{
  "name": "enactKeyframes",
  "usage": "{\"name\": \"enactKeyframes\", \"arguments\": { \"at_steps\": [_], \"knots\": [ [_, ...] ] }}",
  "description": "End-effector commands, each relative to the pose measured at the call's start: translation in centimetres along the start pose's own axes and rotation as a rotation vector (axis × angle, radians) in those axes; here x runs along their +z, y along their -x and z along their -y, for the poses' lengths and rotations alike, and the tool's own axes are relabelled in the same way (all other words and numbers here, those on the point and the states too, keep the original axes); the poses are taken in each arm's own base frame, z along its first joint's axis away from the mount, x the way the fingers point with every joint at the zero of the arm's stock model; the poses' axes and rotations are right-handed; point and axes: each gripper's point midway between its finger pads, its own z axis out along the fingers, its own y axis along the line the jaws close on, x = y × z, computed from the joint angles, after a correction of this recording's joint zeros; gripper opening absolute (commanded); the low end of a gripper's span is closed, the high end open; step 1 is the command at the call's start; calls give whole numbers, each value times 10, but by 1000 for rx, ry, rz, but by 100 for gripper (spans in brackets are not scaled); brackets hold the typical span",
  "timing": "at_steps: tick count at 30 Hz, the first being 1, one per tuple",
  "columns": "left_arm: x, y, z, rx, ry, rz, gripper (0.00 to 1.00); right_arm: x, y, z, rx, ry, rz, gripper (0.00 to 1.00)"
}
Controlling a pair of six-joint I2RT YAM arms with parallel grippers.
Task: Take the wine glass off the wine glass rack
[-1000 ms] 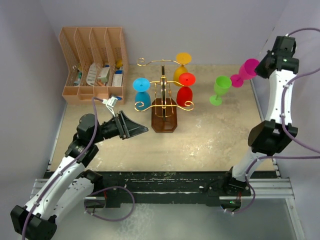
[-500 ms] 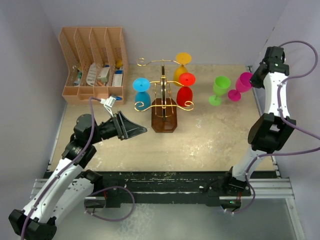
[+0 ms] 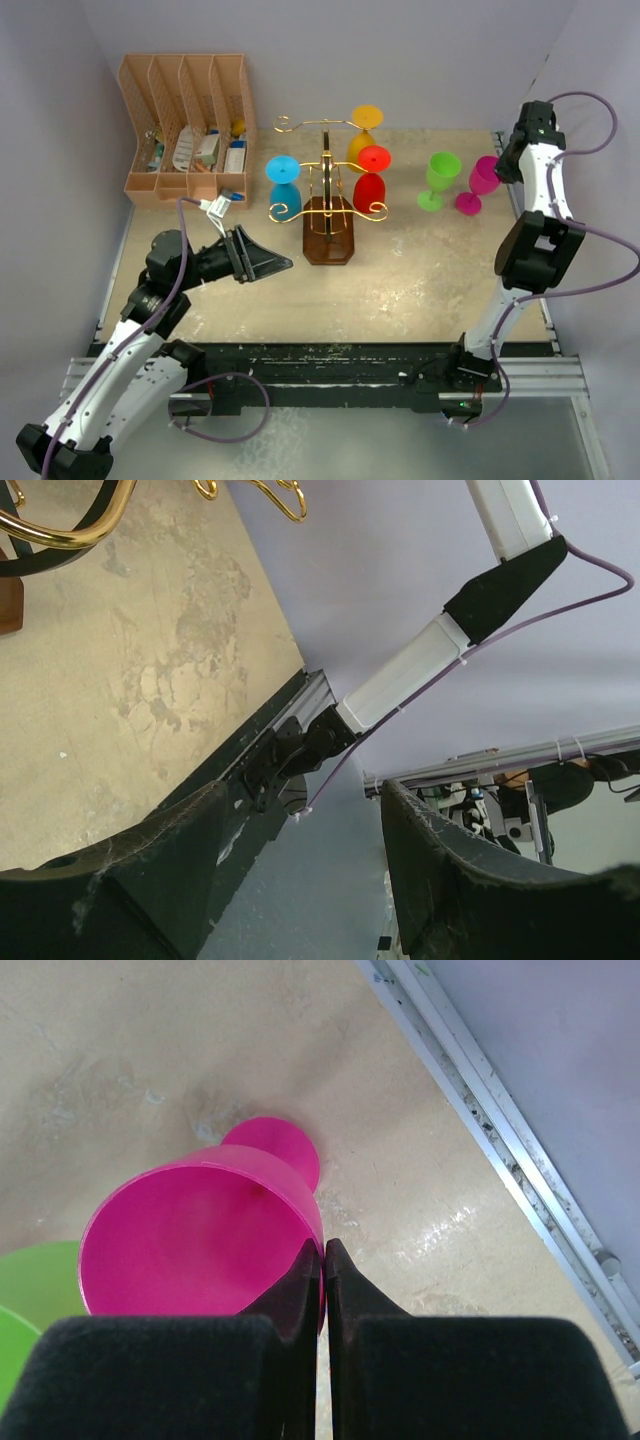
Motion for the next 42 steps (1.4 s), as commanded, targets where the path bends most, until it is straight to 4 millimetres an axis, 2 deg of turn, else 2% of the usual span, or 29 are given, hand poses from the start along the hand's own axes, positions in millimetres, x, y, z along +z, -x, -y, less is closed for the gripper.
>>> {"name": "enactKeyframes", "arguments": {
  "at_steps": [1, 3, 4, 7, 9, 14, 17, 21, 24, 26, 27, 29, 32, 34, 38, 42],
  "knots": [
    [-7, 11, 22, 78, -38, 35, 66, -1, 9, -3, -12, -10, 39, 0],
    [-7, 11, 23, 81, -34, 37, 66, 0, 7, -4, -14, -7, 38, 1],
    [-8, 11, 23, 81, -32, 37, 66, -1, 8, -4, -14, -5, 44, 4],
    [-8, 12, 24, 84, -31, 37, 67, -7, 12, -7, -15, 15, 59, 29],
    [-8, 12, 24, 84, -30, 36, 68, -12, 16, -9, -14, 26, 72, 41],
    [-9, 12, 26, 86, -30, 36, 68, -33, 29, -13, -9, 56, 110, 43],
    [-11, 13, 28, 92, -26, 43, 68, -68, 46, -22, -7, 95, 190, 43],
    [-14, 17, 23, 101, 17, 76, 68, -149, 75, -41, -5, 188, 373, 44],
    [-18, 22, 17, 114, 70, 106, 68, -217, 84, -69, -33, 309, 504, 46],
    [-20, 24, 16, 124, 90, 117, 68, -251, 77, -101, -75, 456, 535, 52],
    [-21, 24, 16, 128, 93, 120, 68, -261, 69, -119, -89, 558, 518, 52],
    [-22, 27, 19, 133, 96, 128, 67, -270, 49, -150, -94, 748, 431, 53],
    [-24, 31, 25, 144, 102, 139, 67, -266, 19, -184, -90, 941, 272, 51],
    [-28, 32, 27, 150, 115, 143, 67, -265, 5, -199, -96, 1040, 199, 49],
    [-36, 34, 35, 161, 124, 170, 67, -268, -19, -216, -100, 1199, 85, 48],
    [-39, 33, 31, 151, 140, 175, 67, -257, -48, -228, -138, 1306, -40, 48]
  ]
}}
